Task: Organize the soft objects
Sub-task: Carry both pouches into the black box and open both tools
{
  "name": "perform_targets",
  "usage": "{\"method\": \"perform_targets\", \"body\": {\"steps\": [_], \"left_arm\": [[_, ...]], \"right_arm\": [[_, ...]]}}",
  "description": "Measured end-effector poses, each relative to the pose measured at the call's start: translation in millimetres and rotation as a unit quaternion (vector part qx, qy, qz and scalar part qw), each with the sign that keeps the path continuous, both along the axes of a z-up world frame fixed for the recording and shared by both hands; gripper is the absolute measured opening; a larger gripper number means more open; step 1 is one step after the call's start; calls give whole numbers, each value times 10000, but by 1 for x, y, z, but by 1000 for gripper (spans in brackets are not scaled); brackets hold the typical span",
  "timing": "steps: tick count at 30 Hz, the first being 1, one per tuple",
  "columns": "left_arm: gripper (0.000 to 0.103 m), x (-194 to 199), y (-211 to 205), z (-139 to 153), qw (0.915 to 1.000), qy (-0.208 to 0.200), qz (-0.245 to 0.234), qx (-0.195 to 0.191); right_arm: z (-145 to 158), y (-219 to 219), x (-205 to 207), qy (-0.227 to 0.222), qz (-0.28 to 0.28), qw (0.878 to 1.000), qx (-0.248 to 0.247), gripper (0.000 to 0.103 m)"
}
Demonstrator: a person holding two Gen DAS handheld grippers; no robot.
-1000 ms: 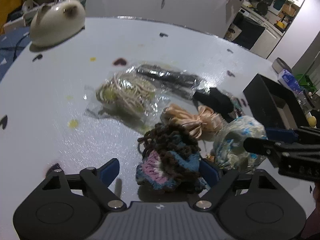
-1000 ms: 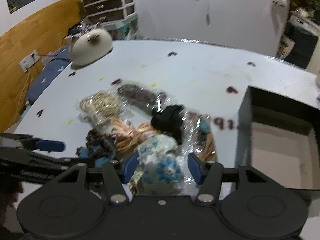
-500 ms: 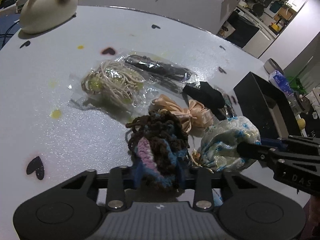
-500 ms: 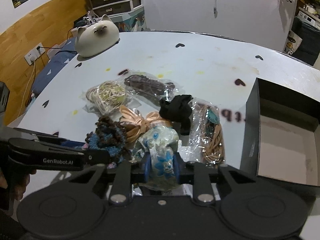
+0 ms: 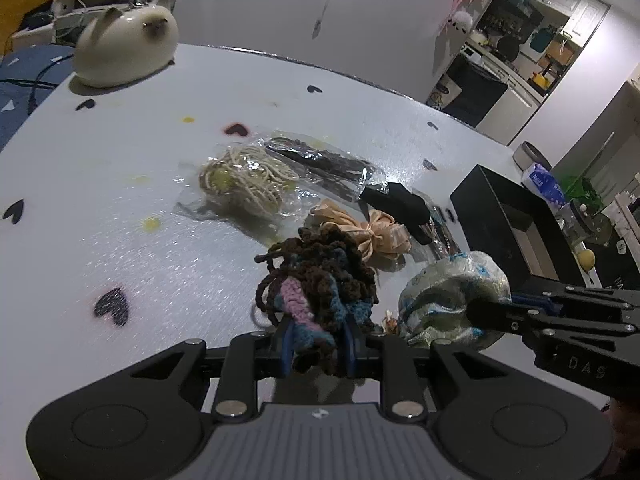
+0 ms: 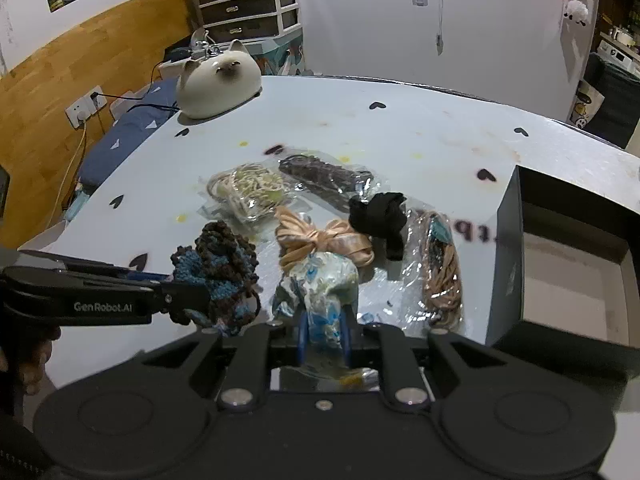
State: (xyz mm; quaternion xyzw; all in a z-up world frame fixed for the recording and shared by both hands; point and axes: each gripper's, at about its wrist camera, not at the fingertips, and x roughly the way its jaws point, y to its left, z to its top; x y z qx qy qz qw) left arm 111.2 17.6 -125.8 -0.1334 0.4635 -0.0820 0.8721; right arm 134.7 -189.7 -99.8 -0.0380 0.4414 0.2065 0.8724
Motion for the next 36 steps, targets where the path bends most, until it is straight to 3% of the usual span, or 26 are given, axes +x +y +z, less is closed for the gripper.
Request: {"method": "perform_targets", "body": {"steps": [8, 19, 26, 36], "left_arm": [[25, -31, 9, 14, 9996, -225, 81, 139], [25, -41, -2, 61, 9947, -917, 233, 400], [25, -28, -46, 84, 9888, -1401, 75, 505], [25, 17, -138, 87, 9887, -1434, -248, 373]], "right_arm": [[5, 1, -31, -161, -144, 9998, 52, 17], [37, -28, -56, -1066, -671, 9918, 206, 16], [56, -76, -50, -1443, -1163, 9818, 401, 16], [59, -164, -15, -1481, -1470, 9772, 387, 16]]}}
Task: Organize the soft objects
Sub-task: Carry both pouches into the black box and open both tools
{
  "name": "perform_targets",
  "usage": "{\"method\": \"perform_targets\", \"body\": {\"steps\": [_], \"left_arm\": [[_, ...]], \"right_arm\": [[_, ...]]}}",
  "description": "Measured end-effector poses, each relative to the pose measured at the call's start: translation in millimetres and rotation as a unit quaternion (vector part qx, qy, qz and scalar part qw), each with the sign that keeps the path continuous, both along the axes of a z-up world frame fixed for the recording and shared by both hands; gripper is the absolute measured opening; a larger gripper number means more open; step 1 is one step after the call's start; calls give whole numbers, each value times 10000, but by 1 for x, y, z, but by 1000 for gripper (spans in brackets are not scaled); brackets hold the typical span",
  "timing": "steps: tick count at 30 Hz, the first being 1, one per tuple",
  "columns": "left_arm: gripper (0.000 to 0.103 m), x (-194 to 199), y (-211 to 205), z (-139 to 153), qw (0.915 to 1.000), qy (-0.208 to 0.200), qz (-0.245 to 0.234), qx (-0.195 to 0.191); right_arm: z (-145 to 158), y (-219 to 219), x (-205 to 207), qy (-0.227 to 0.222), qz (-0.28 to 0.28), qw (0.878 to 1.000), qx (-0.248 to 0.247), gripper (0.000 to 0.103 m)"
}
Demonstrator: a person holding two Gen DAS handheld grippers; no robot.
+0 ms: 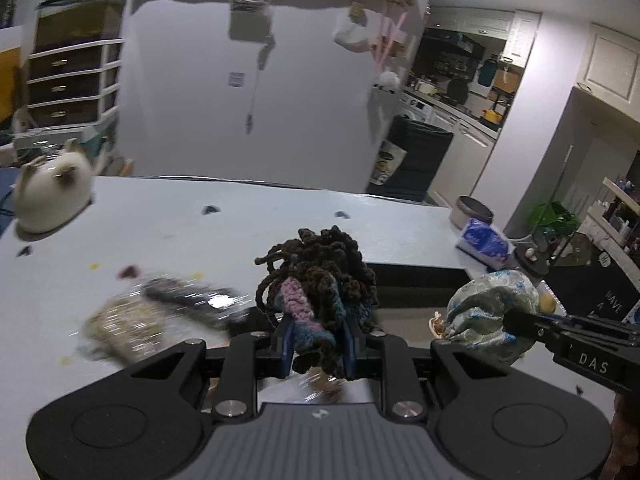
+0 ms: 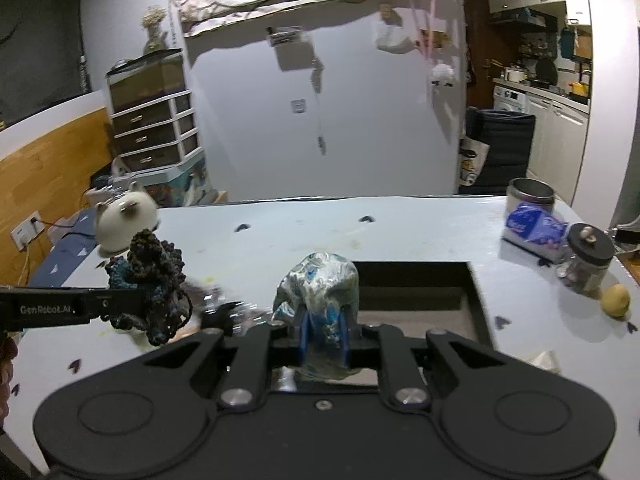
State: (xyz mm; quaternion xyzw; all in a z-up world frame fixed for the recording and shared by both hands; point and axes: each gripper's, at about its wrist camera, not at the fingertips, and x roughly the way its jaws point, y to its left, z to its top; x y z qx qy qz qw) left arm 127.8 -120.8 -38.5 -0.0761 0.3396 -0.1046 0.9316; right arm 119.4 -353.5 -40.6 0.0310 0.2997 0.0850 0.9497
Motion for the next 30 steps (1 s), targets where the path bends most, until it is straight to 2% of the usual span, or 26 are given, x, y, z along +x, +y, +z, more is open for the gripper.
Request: {"method": "perform_targets", "body": {"steps": [7, 13, 16, 20, 25, 30], "left_arm": [[25, 49, -63, -6, 9994, 143, -300, -111], [25, 86, -108, -30, 9965, 570, -602, -90], [25, 106, -126, -46, 9944, 760, -728, 129], [25, 131, -144, -66, 9902, 943, -821, 623], [26, 154, -151, -87, 9852, 1074, -724, 1125], [28, 159, -155, -96, 9827, 1096, -687, 1328]], "right_arm": [[-9, -60, 34, 207, -173, 9994, 198, 16], [-24, -87, 60, 459, -23, 9987, 222, 16], [-31, -94, 73, 576, 61, 9980, 249, 16], [-40, -101, 92, 713, 160, 9968, 316, 16], [-58, -104, 119, 971, 286, 9942, 370, 16], [-77, -102, 141, 1272, 436, 9899, 440, 16]]}}
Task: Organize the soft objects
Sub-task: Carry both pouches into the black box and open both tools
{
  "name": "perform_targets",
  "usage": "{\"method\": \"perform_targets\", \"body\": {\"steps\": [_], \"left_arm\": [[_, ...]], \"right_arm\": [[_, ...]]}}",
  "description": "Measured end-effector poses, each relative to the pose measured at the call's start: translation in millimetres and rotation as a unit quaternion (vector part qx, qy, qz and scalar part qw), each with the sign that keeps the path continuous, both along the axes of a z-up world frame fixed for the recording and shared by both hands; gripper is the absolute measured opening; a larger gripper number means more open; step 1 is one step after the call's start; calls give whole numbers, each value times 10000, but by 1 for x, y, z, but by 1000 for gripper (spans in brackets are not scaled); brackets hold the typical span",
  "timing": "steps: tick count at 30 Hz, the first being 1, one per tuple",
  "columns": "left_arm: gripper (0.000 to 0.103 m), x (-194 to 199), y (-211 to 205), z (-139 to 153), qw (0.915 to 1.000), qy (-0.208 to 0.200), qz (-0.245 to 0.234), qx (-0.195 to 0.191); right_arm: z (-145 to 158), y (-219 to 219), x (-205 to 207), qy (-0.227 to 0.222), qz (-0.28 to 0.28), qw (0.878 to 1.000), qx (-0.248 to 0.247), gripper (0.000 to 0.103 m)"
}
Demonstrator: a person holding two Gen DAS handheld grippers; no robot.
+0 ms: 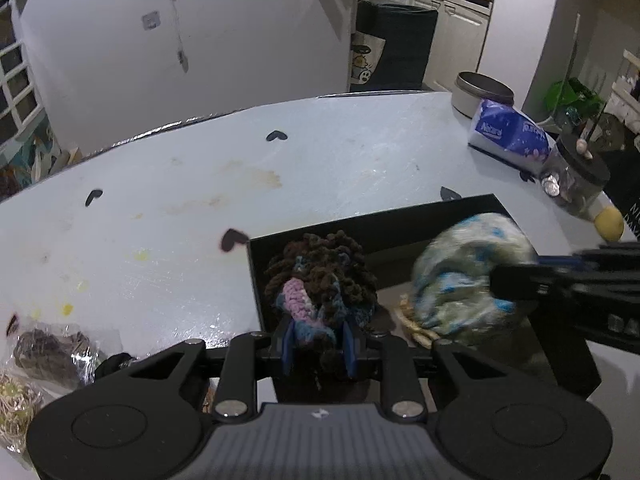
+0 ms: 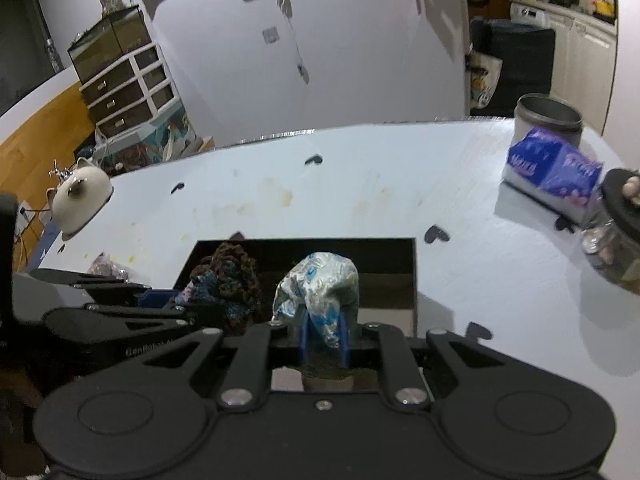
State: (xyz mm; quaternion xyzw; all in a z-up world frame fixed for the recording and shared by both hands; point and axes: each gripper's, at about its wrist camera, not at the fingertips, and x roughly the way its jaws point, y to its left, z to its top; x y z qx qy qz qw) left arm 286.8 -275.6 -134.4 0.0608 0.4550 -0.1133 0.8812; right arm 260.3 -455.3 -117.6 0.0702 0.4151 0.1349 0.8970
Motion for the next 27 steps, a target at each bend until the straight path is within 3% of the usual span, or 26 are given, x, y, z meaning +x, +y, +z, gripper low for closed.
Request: {"method": "perform_targets", "body": {"steps": [3, 9, 18, 22, 23, 25, 27], "left_arm": [[30, -2, -6, -3, 9999, -56, -13, 92], [44, -7, -10, 3, 9998, -117, 130, 131], [61, -23, -13, 23, 9993, -336, 167, 43], [69, -27, -15, 28, 9991, -393, 144, 32], [70, -28, -16, 30, 9991, -412, 137, 29], [71, -30, -17, 32, 9990, -435, 134, 12], [71, -33, -15, 34, 9989, -437, 148, -37]], "right_arm": [[-9, 5, 13, 131, 112, 9998, 70, 16], [-24, 16, 33, 243, 262, 9993, 90, 16], [-28, 22, 49, 225, 340, 9989, -221, 19], [-29, 23, 50, 265, 331, 9986, -306, 31], [-27, 23, 50, 281, 335, 9986, -291, 45], [-21, 19, 45, 216, 290, 9990, -246, 58], [-13, 14, 38, 149, 243, 9993, -226, 59]]}}
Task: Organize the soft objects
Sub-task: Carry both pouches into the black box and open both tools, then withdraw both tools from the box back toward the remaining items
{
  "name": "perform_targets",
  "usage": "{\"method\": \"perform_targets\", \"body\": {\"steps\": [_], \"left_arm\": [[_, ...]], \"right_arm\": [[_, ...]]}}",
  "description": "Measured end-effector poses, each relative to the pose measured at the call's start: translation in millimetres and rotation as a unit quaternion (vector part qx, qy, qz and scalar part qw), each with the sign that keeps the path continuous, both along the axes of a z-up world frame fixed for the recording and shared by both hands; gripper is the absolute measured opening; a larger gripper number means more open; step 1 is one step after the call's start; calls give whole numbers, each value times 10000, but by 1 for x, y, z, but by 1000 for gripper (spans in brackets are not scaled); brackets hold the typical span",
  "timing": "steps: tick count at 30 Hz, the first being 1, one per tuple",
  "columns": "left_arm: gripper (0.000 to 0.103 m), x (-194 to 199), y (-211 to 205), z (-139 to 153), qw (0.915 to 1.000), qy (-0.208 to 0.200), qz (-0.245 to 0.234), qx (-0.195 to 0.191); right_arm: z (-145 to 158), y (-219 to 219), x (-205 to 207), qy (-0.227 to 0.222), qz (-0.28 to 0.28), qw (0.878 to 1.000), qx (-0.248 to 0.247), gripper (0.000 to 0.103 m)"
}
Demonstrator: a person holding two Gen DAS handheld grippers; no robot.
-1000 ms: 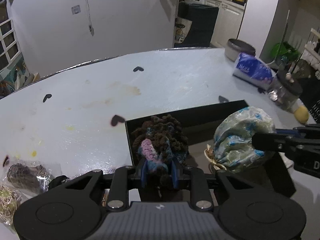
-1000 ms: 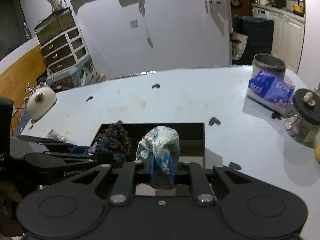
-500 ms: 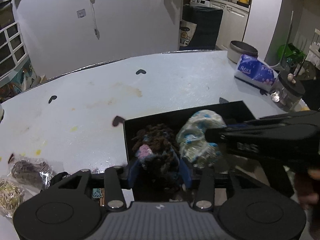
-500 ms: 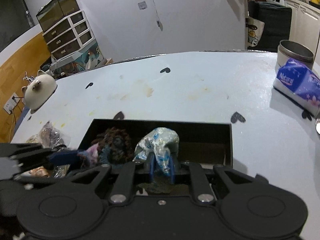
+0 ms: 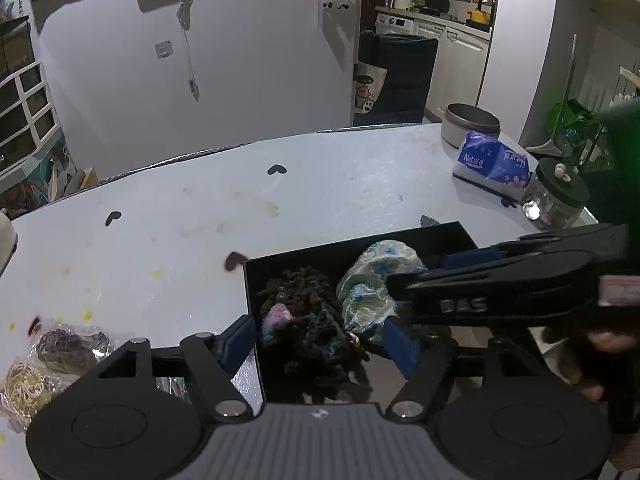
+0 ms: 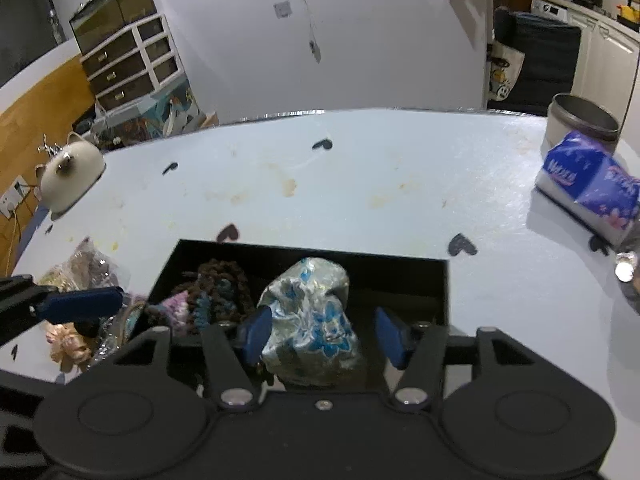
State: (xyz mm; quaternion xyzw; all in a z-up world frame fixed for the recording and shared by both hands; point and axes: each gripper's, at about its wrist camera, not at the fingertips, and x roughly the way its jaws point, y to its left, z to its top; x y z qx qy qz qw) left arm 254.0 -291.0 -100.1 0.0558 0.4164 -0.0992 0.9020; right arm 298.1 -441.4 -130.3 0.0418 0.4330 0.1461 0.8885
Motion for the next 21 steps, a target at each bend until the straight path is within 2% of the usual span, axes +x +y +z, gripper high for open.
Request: {"method": "perform_targets", "body": {"steps": [4, 7, 12, 17, 21], "left_arm": [[72, -6, 4, 5, 9999, 9, 62, -83], [78, -13, 10, 10, 9997, -20, 154, -186], [88, -28, 19, 22, 9992, -146, 249, -287], [100, -48, 27, 34, 9983, -307, 335, -369], [103, -64, 32, 39, 9972, -443, 468, -370]], "right_arm": [[18, -13, -18, -46, -176, 9997, 172, 60], [32, -24, -36, -137, -254, 9992, 294, 62], [48, -34, -68, -347, -311, 9986, 243, 65], [59, -38, -93, -626, -467, 9968, 182, 73], [67, -38, -111, -848, -515, 9951, -18, 75]]}}
